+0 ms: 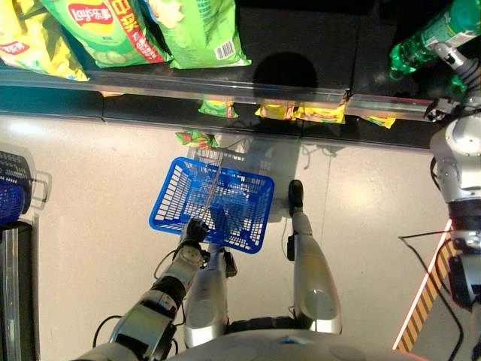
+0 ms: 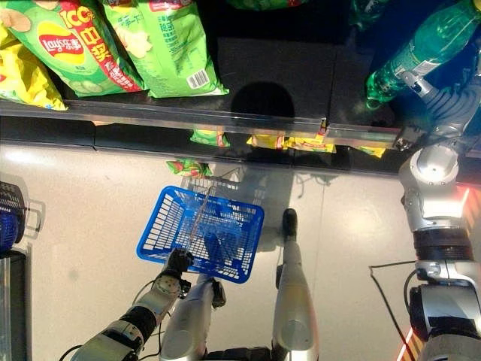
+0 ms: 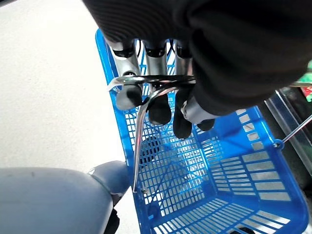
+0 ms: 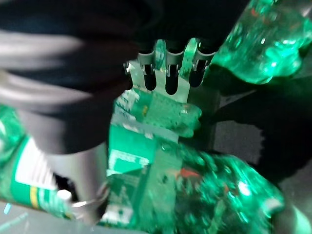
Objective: Pick up the snacks into the basket
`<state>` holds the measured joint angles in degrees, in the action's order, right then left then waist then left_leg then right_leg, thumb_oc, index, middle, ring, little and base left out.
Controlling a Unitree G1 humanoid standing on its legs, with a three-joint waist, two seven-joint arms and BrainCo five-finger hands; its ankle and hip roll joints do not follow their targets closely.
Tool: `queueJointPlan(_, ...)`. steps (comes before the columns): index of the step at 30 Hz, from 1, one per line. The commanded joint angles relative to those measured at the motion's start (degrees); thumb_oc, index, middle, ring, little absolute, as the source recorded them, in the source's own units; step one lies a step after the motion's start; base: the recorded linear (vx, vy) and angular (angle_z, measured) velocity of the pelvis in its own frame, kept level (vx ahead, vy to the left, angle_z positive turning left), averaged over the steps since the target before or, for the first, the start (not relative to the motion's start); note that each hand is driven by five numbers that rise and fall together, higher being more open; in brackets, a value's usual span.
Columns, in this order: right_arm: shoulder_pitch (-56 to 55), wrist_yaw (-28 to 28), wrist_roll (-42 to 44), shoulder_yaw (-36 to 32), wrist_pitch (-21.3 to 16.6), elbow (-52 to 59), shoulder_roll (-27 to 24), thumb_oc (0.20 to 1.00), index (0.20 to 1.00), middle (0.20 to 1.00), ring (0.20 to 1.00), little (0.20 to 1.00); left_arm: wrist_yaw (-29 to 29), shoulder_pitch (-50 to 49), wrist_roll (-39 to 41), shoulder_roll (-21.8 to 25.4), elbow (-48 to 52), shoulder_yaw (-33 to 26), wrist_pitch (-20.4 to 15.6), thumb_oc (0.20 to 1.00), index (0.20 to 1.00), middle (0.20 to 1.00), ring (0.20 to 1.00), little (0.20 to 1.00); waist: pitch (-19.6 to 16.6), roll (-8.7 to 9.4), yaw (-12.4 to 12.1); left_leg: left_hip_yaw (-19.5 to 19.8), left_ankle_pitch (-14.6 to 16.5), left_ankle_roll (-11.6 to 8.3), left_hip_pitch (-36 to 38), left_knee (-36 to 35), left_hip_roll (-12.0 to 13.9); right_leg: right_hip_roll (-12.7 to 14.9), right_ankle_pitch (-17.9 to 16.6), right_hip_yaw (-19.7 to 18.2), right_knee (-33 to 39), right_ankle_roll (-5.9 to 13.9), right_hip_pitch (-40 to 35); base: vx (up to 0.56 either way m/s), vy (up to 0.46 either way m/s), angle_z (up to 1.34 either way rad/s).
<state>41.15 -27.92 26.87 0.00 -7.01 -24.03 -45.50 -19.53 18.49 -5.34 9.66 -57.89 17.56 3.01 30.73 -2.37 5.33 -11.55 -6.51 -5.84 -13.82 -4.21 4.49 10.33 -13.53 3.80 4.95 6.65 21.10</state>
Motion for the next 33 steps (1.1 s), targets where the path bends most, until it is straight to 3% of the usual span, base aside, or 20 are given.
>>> queueJointPlan(1, 6.0, 1.0, 2.4, 2.2, 0.3, -5.4, -3.1, 1.0, 1.0, 1.0, 1.0, 1.0, 0.0, -2.3, 2.1, 2.7, -4.1, 2.3, 0.0, 0.2, 0.2, 0.2, 0.2, 0.2, -1.8, 3.05, -0.8, 2.9, 3.6, 1.5, -4.4, 7.2, -1.6, -0.2, 8.7, 1.7, -13.8, 2.27, 2.7, 0.0, 0.0, 0.04)
queueJointPlan(11, 8.0, 2.8, 4.5, 4.4, 1.9, -15.5, 1.7, 1.0, 1.0, 1.0, 1.0, 1.0, -0.1, -2.9, 4.2, 2.7, -2.6, 3.1, 0.0, 0.2, 0.2, 0.2, 0.2, 0.2, -0.9, 1.69, -2.8, 4.4, 3.3, 1.99, -6.2, 7.8, -2.3, 0.3, 9.7, 2.9, -15.5, 2.09, 3.7, 0.0, 0.003, 0.1)
queueJointPlan(18, 5.9, 3.2, 5.1, 3.4, 1.7, -16.3, 5.2, 1.0, 1.0, 1.0, 1.0, 1.0, -0.1, -3.3, 4.8, 2.4, -1.5, 3.1, -0.2, 0.2, 0.2, 0.2, 0.2, 0.2, -0.9, 1.06, -3.5, 5.2, 3.0, 2.19, -7.0, 7.7, -2.7, 0.9, 9.8, 3.5, -15.6, 2.13, 4.1, 0.02, 0.006, 0.1)
queueJointPlan(27, 6.6, 4.9, 8.3, 4.6, -0.2, -15.6, 9.5, 1.0, 1.0, 1.0, 1.0, 1.0, 0.0, -3.7, 4.4, 2.5, 0.2, 4.0, -0.6, 0.2, 0.2, 0.2, 0.2, 0.2, -0.9, 0.36, -4.4, 5.4, 2.3, 2.25, -7.2, 6.0, -3.2, 1.2, 9.0, 3.7, -13.5, 2.37, 3.9, 0.0, 0.0, 0.0)
queueJointPlan(33, 10.3, 6.8, 11.9, 5.6, -1.3, -17.0, 9.7, 1.0, 1.0, 1.0, 1.0, 1.0, 0.5, -4.1, 4.2, 2.8, 0.9, 4.8, -1.1, 0.2, 0.2, 0.2, 0.2, 0.2, -0.9, -0.02, -4.9, 5.2, 2.5, 2.33, -7.4, 6.0, -3.5, 1.4, 8.7, 3.4, -13.2, 2.45, 4.1, 0.0, 0.0, 0.0)
